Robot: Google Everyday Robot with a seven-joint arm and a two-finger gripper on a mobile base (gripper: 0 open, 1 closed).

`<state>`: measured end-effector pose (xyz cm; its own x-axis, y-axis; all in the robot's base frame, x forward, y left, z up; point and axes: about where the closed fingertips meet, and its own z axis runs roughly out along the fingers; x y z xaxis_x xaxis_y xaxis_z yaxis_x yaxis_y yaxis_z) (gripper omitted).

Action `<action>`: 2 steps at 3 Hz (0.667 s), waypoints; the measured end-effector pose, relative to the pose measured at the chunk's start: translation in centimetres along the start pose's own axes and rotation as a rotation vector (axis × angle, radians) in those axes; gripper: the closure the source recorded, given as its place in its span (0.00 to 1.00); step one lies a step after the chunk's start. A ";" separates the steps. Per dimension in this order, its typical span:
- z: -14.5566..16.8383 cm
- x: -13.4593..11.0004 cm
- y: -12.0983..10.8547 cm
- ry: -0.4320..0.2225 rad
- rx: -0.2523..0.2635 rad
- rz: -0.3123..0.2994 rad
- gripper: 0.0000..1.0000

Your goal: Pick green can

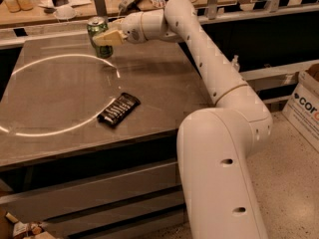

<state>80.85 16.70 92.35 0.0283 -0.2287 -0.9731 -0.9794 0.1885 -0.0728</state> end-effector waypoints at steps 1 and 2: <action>-4.3 -2.6 3.2 -0.012 -0.065 -0.005 1.00; -5.5 -3.0 4.1 -0.006 -0.081 -0.007 1.00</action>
Offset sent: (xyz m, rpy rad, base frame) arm -0.0322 -0.0232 0.0274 0.0091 0.0047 0.0535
